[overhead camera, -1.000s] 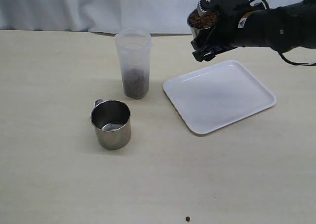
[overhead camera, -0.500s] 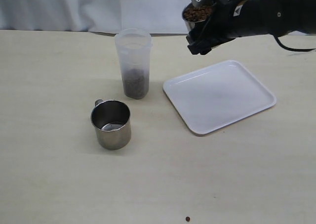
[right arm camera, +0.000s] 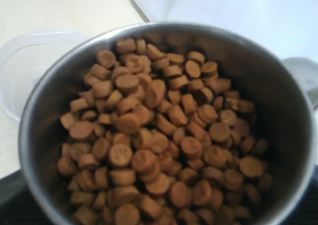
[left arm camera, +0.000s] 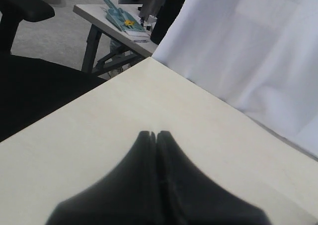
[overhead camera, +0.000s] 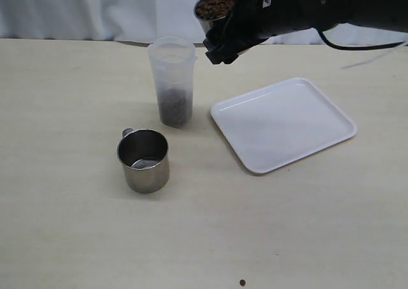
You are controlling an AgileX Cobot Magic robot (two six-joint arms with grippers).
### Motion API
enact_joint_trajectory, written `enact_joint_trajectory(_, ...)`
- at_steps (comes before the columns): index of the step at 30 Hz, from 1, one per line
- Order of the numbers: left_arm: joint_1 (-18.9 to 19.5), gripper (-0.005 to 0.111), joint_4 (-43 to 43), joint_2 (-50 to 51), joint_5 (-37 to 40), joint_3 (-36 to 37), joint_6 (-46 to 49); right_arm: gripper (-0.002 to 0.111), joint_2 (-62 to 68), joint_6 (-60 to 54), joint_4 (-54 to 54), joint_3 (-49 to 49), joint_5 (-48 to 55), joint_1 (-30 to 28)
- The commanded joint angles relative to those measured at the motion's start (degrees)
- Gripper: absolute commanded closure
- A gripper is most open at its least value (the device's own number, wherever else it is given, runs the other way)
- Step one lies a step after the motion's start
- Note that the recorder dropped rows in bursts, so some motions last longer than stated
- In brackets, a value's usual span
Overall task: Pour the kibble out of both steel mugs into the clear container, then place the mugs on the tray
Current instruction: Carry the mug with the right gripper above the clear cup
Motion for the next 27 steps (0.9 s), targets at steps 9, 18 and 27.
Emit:
enact_joint_trajectory(9, -0.17, 0.107, 0.26, -0.15, -0.2, 0.14, -0.19, 0.103, 4.27, 3.73, -7.9, -8.28, 5.09, 0.0)
enact_joint_trajectory(18, -0.17, 0.107, 0.26, -0.15, -0.2, 0.14, -0.19, 0.103, 4.3, 4.51, -10.47, -8.28, 5.15, 0.11)
enact_joint_trajectory(27, -0.17, 0.107, 0.26, -0.15, -0.2, 0.14, -0.19, 0.103, 4.45, 13.4, -26.78, -9.01, 8.84, 4.01)
